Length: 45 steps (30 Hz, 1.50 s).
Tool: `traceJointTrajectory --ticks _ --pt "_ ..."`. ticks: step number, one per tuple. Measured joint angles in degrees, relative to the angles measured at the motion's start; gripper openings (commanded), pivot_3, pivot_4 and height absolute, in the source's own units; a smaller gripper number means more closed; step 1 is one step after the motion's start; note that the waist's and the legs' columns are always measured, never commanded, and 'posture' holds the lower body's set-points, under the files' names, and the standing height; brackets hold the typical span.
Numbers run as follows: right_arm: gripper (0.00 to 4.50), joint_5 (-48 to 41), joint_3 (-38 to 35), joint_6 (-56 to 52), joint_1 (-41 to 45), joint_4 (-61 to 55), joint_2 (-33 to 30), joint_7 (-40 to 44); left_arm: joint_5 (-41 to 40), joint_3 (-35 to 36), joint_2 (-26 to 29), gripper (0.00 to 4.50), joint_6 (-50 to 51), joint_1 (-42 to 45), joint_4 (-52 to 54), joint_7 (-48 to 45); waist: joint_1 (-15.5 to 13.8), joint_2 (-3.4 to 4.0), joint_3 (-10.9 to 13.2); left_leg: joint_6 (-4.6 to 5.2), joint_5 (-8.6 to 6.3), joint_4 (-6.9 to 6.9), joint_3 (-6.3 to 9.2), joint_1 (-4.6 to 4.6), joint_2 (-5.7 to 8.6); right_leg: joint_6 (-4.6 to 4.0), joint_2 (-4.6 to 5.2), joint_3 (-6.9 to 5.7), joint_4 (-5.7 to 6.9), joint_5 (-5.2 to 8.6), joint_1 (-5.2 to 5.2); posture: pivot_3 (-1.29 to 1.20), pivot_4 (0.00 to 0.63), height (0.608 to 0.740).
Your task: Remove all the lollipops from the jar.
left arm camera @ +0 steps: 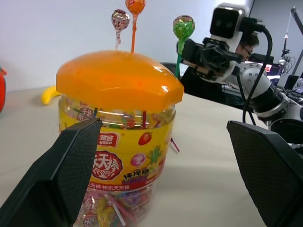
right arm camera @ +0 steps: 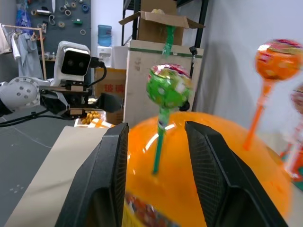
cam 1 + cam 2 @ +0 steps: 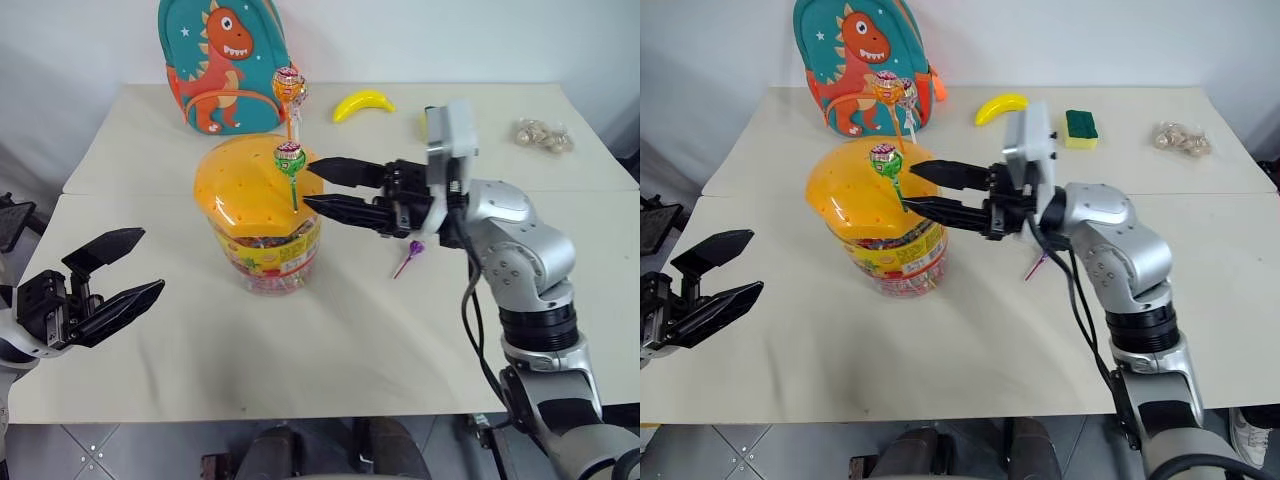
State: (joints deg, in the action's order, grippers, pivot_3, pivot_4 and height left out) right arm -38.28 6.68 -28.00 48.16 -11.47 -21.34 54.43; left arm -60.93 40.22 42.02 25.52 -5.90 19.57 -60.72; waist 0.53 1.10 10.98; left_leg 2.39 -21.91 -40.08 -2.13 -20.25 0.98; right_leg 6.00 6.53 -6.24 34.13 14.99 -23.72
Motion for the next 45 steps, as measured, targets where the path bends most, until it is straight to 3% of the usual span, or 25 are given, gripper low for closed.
traceJointTrajectory --ticks 3,9,13,16,19,21,23,27,29,32,39,44,45 --pt "1.96 1.3 1.5 -0.8 0.8 0.1 1.6 -1.3 0.0 0.0 0.0 4.5 0.0 -0.5 0.4 0.0 0.2 0.0 0.0 0.0 0.0 0.0 0.01 0.0 -0.01 0.0 -0.01 -0.01 0.03 0.0 -0.01 0.0 0.15 0.74" --pt "0.09 1.6 1.4 -1.4 1.1 0.6 3.2 -3.0 -0.5 0.2 0.0 4.5 0.0 -1.1 2.5 0.8 0.8 -0.01 0.0 0.01 0.01 0.01 0.0 0.0 0.01 0.0 0.0 0.0 0.03 0.0 -0.01 0.0 0.15 0.74" --pt "0.01 -1.0 -1.4 -1.7 1.3 1.3 4.7 -3.0 -0.8 0.2 0.0 4.5 0.0 -0.7 3.0 1.5 1.1 -0.01 0.0 0.01 0.01 0.01 0.0 0.01 0.0 0.0 -0.04 0.0 0.05 0.0 -0.01 0.0 0.15 0.74" --pt "0.01 -5.6 -8.1 -1.2 3.1 3.8 4.8 -3.1 -1.6 0.1 0.0 4.5 0.3 0.3 3.4 1.7 1.0 -0.01 0.0 0.02 0.01 0.01 0.01 0.0 0.01 0.0 -0.03 -0.01 0.05 0.0 -0.01 0.0 0.15 0.74" --pt "0.01 -7.6 -15.1 -1.3 3.8 6.1 -1.0 -3.8 -1.8 -0.7 1.3 4.5 0.9 0.5 4.7 1.2 0.8 -0.04 0.0 0.08 0.0 0.03 0.07 -0.01 0.15 0.0 0.06 0.0 0.04 0.0 0.01 0.0 0.15 0.74" --pt "0.01 -5.4 -16.6 -1.2 2.1 8.1 -8.2 -2.7 -0.5 -1.4 2.7 4.5 0.6 0.7 4.9 -0.3 0.8 -0.04 0.0 0.15 -0.02 0.08 0.04 -0.02 0.18 0.0 0.08 0.02 -0.02 0.0 0.01 0.0 0.15 0.74" --pt "0.01 1.5 -16.2 0.0 -3.8 12.5 -20.0 -0.4 2.2 -2.9 4.4 4.5 -0.6 0.7 4.9 -2.8 0.4 -0.09 0.0 0.23 -0.07 0.11 0.03 -0.04 0.19 0.0 0.07 -0.01 -0.11 0.0 0.03 0.0 0.15 0.74" --pt "0.01 13.2 -13.2 5.5 -15.0 20.8 -31.3 3.6 5.4 -4.8 5.2 4.5 -2.3 0.9 4.4 -5.9 0.4 -0.01 0.0 0.25 -0.08 0.16 -0.25 -0.06 0.1 0.04 0.01 0.0 -0.24 -0.01 -0.01 0.0 0.15 0.74" --pt "0.01 18.9 -10.9 7.8 -21.2 25.3 -35.5 5.3 6.7 -5.4 5.3 4.5 -3.1 0.8 3.8 -7.0 0.4 -0.02 0.0 0.21 -0.08 0.14 -0.33 -0.04 0.0 0.04 -0.05 0.0 -0.24 -0.01 0.0 0.0 0.15 0.74" --pt "0.01 24.3 -7.7 8.3 -24.4 29.9 -36.2 4.7 7.6 -5.9 5.2 4.5 -3.8 1.2 2.0 -7.7 1.2 0.06 0.1 0.16 -0.02 0.03 -0.75 0.11 -0.11 0.06 -0.06 0.01 -0.11 -0.03 0.0 0.0 0.15 0.74" --pt "2.07 26.9 -9.6 14.5 -27.1 33.8 -36.1 4.9 7.9 -6.6 5.2 4.5 -4.5 1.8 2.0 -8.2 0.7 0.0 0.0 -0.03 -0.05 0.04 -0.66 0.51 -0.17 0.01 0.02 0.2 -0.12 0.0 0.25 0.0 0.15 0.74" --pt "3.74 23.1 -12.9 20.3 -26.2 38.3 -35.0 12.1 7.8 -5.4 4.7 4.5 -4.5 1.4 2.0 -7.6 0.9 0.06 0.1 -0.02 -0.05 0.06 -0.59 0.4 -0.18 0.0 0.02 0.13 -0.11 0.0 0.2 0.0 0.15 0.74" --pt "3.74 22.1 -13.9 21.4 -25.5 38.9 -34.5 13.2 7.5 -5.1 4.5 4.5 -4.5 1.4 1.9 -7.3 0.9 0.06 0.1 -0.02 -0.04 0.05 -0.59 0.4 -0.18 0.0 0.02 0.13 -0.12 0.0 0.2 0.0 0.15 0.74"
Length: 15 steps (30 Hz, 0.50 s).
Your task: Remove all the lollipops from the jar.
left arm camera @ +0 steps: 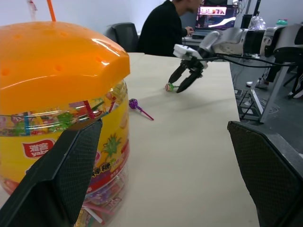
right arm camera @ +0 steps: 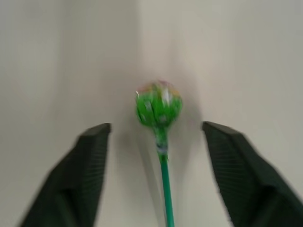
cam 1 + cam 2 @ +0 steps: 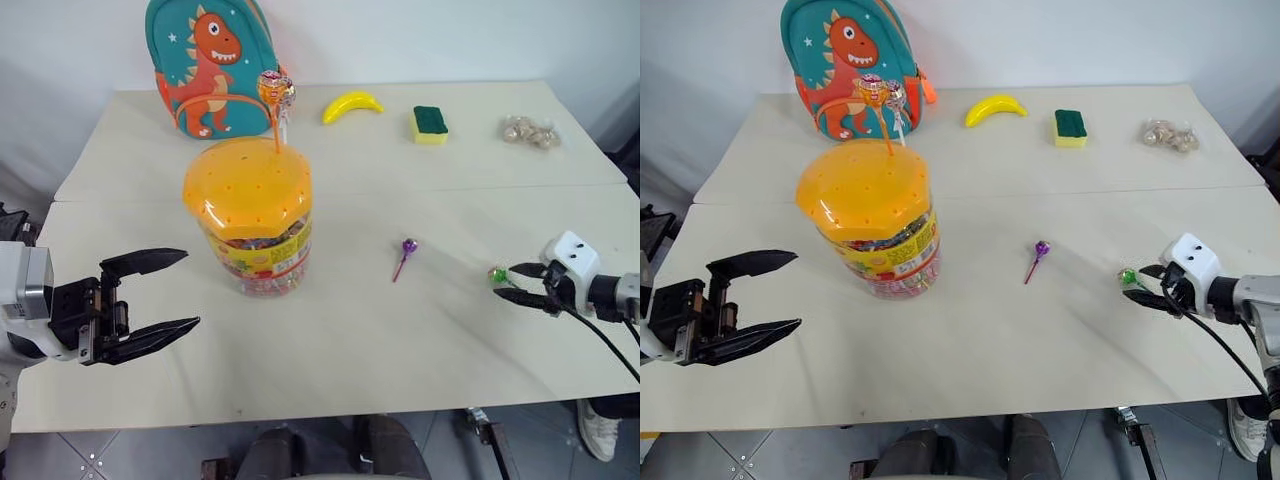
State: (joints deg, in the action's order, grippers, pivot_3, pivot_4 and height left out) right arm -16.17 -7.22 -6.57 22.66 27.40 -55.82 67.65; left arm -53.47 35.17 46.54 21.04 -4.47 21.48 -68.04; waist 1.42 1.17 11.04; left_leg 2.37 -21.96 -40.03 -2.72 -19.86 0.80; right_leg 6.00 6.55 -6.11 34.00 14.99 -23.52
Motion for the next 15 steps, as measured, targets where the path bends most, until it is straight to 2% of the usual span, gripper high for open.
traceJointTrajectory --ticks 3,6,10,15 --pt "3.74 -6.1 -3.2 1.2 5.8 -0.6 2.4 4.8 -1.8 1.4 -1.7 4.5 0.3 0.8 -0.5 2.6 0.4 0.09 0.1 0.0 0.0 0.0 -0.04 0.07 -0.02 0.0 -0.02 0.06 0.01 0.0 0.0 0.0 0.15 0.74" --pt "3.74 -11.5 -4.0 -3.6 12.9 -7.1 5.3 5.8 -4.5 3.7 -3.0 4.5 1.0 2.0 -1.5 6.0 0.3 0.12 0.1 -0.06 -0.02 0.0 0.01 0.07 -0.09 -0.08 -0.02 0.01 0.11 0.04 -0.05 0.0 0.15 0.74" --pt "3.74 -18.5 -1.4 -13.8 20.9 -18.8 14.2 1.1 -7.2 5.5 -5.0 4.5 1.7 3.8 -1.8 11.1 0.1 0.11 0.1 -0.1 -0.05 -0.03 0.15 -0.12 -0.12 -0.1 -0.03 -0.09 0.25 0.04 -0.17 0.0 0.15 0.74" --pt "3.74 -21.5 2.5 -22.6 28.3 -23.2 24.3 -7.0 -9.0 7.8 -5.7 4.5 2.2 4.3 -2.3 15.1 -0.7 0.08 0.0 -0.06 -0.03 -0.15 0.44 -0.43 0.04 -0.08 0.04 -0.28 0.22 0.03 -0.29 0.0 0.15 0.74"
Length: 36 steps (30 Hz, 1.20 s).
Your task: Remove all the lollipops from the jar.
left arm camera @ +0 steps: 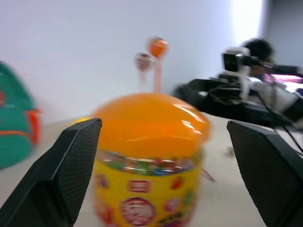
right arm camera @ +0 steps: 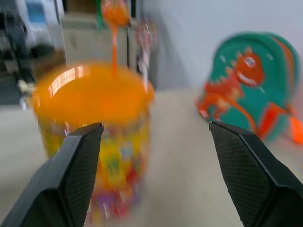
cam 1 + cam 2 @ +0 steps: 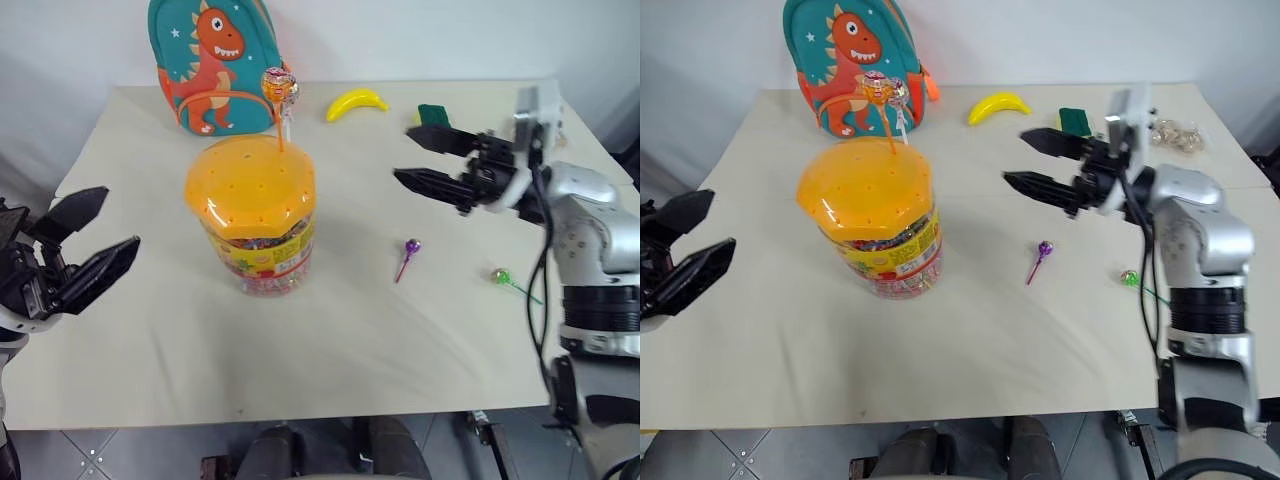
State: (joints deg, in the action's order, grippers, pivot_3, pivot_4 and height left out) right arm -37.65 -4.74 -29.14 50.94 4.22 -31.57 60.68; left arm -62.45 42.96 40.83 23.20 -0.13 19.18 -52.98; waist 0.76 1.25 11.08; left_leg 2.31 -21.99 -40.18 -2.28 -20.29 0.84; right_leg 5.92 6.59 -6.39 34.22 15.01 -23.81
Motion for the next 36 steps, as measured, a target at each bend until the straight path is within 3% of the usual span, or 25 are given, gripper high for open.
traceJointTrajectory --ticks 7,16,19,28,36 --pt "3.74 1.2 5.6 -6.0 6.8 -1.3 10.1 -9.2 -0.4 -0.6 0.0 4.5 1.3 -1.1 0.2 -0.9 0.1 -0.03 0.0 0.01 0.01 0.01 0.01 -0.01 0.0 0.0 -0.07 -0.07 0.04 0.0 -0.01 0.0 0.15 0.74" --pt "3.74 2.6 8.3 -8.9 10.2 -1.6 14.5 -12.8 -0.4 -0.8 0.0 4.5 1.3 -1.6 0.7 -0.7 1.0 -0.05 0.0 0.04 0.02 0.03 0.0 0.01 0.03 0.0 -0.12 -0.06 0.1 0.0 -0.02 0.0 0.15 0.74" --pt "3.14 3.2 9.3 -9.4 10.7 -1.6 15.8 -13.0 -0.3 -0.9 0.0 4.5 1.3 -1.6 1.0 -0.4 1.1 -0.04 0.0 0.03 0.03 0.04 -0.02 0.02 0.02 0.0 -0.14 -0.04 0.12 0.0 -0.05 0.0 0.15 0.74" --pt "0.01 4.8 9.1 -9.4 13.3 0.4 19.2 -14.9 -0.3 -1.3 -1.2 4.5 1.1 -1.7 2.3 0.4 1.0 -0.05 0.0 0.03 0.03 0.06 -0.04 0.01 0.06 0.0 -0.14 -0.03 0.2 0.0 -0.1 0.0 0.15 0.74" --pt "0.01 -5.0 -5.2 -3.9 14.7 3.0 20.4 -13.5 0.2 -2.9 -1.5 4.5 0.9 -1.0 2.4 0.1 0.8 -0.07 0.0 0.08 0.06 0.07 -0.03 0.0 0.15 0.0 -0.2 -0.04 0.24 0.0 -0.11 0.0 0.15 0.74"
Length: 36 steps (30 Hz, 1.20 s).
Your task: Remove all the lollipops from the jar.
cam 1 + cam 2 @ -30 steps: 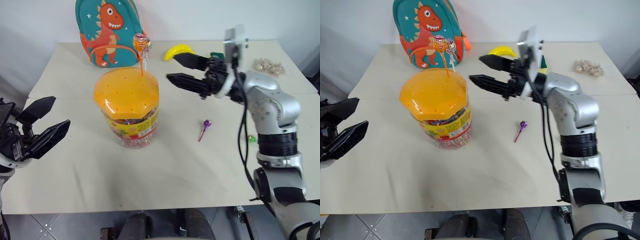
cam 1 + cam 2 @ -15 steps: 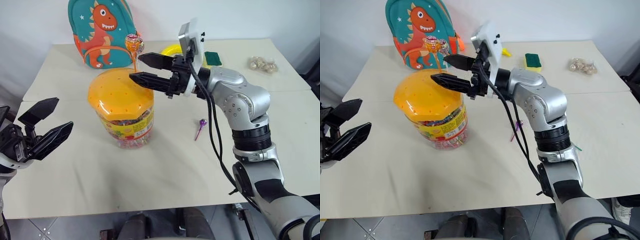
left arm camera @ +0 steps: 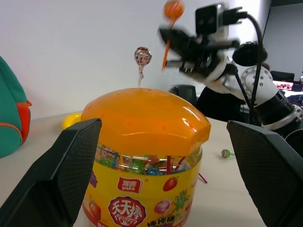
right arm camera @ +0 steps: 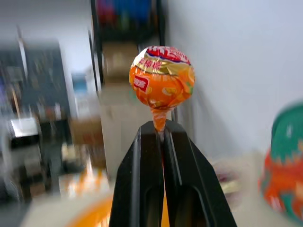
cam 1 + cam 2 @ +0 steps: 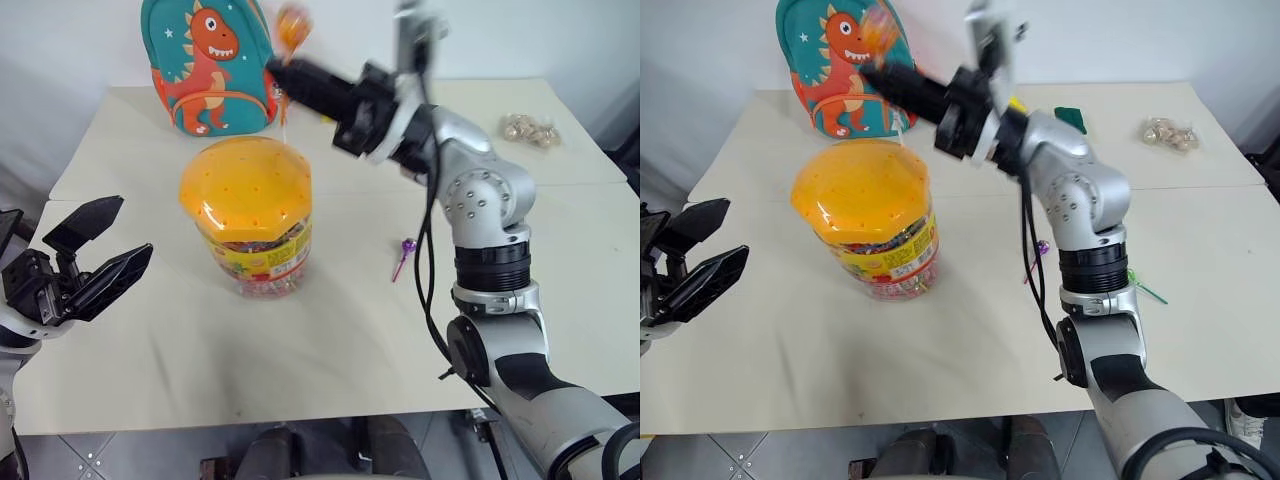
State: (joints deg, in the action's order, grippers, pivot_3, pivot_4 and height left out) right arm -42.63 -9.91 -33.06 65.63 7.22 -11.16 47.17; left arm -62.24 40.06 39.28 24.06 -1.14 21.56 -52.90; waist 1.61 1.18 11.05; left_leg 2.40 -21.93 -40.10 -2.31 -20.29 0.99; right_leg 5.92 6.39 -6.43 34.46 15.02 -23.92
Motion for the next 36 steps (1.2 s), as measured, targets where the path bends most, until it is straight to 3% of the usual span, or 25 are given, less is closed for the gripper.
traceJointTrajectory --ticks 2,6,8,11,16,19,23,27,32,36 --pt "0.01 0.2 -1.2 0.0 0.0 0.1 -5.4 0.3 1.3 -1.2 0.1 4.5 -0.5 0.2 0.1 -1.3 -0.1 -0.02 0.0 0.05 0.02 0.01 0.02 0.0 0.1 0.0 0.07 0.01 0.01 0.0 0.0 0.0 0.15 0.74" --pt "0.01 7.1 1.3 -2.2 -5.1 0.7 -22.6 3.7 4.5 -3.8 2.4 4.5 -1.2 -0.9 0.3 -5.2 0.0 -0.08 0.0 0.14 -0.01 0.08 -0.01 -0.01 0.18 0.01 0.19 0.06 -0.1 -0.01 0.01 0.0 0.15 0.74" --pt "0.01 14.6 6.4 -3.4 -12.9 3.0 -35.8 6.6 6.4 -5.8 4.0 4.5 -1.7 -1.8 1.1 -8.0 -0.4 -0.12 -0.1 0.14 -0.02 0.15 0.02 -0.06 0.12 0.02 0.24 0.02 -0.35 -0.01 0.08 0.0 0.15 0.74" --pt "0.01 23.4 10.9 -0.8 -23.3 7.1 -44.0 8.4 7.6 -6.8 4.4 4.5 -2.1 -1.8 1.0 -9.5 -0.4 -0.1 -0.1 0.14 -0.02 0.18 -0.07 -0.09 0.03 0.05 0.21 0.01 -0.48 -0.02 0.07 0.0 0.15 0.74" --pt "0.01 29.9 13.8 5.8 -33.8 10.2 -44.3 8.8 8.6 -7.5 4.4 4.5 -2.8 -0.8 0.7 -10.6 0.4 -0.03 0.0 0.0 0.03 0.13 -0.75 0.22 -0.24 0.08 0.04 0.04 -0.22 -0.04 0.06 0.0 0.15 0.74" --pt "0.01 32.2 13.7 10.3 -34.8 12.3 -44.0 7.7 8.8 -7.6 4.4 4.5 -2.9 -0.7 0.6 -10.7 0.0 -0.05 0.0 -0.05 0.01 0.06 -0.74 0.49 -0.25 0.05 0.07 0.3 -0.12 -0.03 0.23 0.0 0.15 0.74" --pt "1.0 33.3 12.8 11.7 -35.3 15.3 -42.6 7.1 8.8 -7.5 4.4 4.5 -2.9 -0.8 0.5 -10.8 -0.7 -0.12 -0.1 -0.09 -0.03 0.06 -0.45 0.46 -0.23 0.05 0.15 0.28 -0.39 -0.03 0.39 0.0 0.15 0.74" --pt "2.36 32.8 11.6 12.2 -35.2 15.8 -42.6 9.7 8.8 -7.3 4.4 4.5 -2.9 -0.8 0.5 -10.8 -0.8 -0.11 0.0 -0.09 -0.03 0.06 -0.35 0.28 -0.24 0.04 0.14 0.18 -0.38 -0.03 0.28 0.0 0.15 0.74" --pt "4.05 28.6 7.9 18.8 -34.3 15.8 -42.6 18.6 8.1 -6.2 4.5 4.5 -2.5 -1.0 0.5 -10.0 -1.0 -0.05 0.0 -0.07 -0.01 0.01 -0.33 0.16 -0.24 0.05 0.11 0.12 -0.38 -0.03 0.22 0.0 0.15 0.74" --pt "4.05 20.1 2.5 18.9 -27.8 13.8 -40.3 24.5 5.8 -3.7 4.3 4.5 -1.4 -1.3 0.3 -8.1 -0.7 -0.01 0.0 -0.06 -0.01 -0.01 -0.33 0.18 -0.26 0.05 0.11 0.14 -0.36 -0.04 0.21 0.0 0.15 0.74"
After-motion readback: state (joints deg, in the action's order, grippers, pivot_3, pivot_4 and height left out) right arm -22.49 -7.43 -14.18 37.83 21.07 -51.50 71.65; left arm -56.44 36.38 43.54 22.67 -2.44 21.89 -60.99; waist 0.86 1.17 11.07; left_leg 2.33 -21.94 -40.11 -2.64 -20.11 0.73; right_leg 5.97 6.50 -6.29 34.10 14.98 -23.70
